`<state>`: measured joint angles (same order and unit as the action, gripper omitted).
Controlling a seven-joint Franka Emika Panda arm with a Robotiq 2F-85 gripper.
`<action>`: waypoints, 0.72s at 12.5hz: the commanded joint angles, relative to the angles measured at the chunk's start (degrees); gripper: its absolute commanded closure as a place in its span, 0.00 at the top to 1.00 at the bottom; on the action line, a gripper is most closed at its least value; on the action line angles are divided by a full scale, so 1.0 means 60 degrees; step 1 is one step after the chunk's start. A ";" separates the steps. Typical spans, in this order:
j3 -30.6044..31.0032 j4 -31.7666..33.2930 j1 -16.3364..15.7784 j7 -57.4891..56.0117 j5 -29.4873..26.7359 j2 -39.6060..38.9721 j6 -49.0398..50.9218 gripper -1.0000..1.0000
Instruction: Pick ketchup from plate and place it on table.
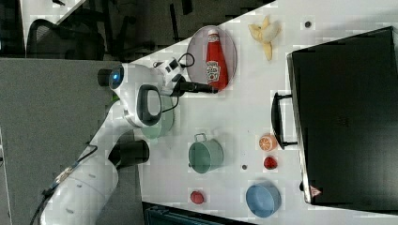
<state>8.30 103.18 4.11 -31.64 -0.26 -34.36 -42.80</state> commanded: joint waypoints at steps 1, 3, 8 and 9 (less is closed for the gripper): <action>0.0035 -0.1043 -0.0083 -0.1832 -0.0012 -0.0333 -0.0034 1.00; 0.0036 -0.1549 -0.0149 -0.1853 0.0174 -0.0913 -0.0050 1.00; 0.0027 -0.2350 -0.0299 -0.1854 0.0824 -0.2034 -0.0847 1.00; 0.0024 -0.2424 -0.0309 -0.1853 0.0872 -0.2209 -0.0992 1.00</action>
<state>7.91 90.14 2.88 -39.98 4.40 -46.36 -47.08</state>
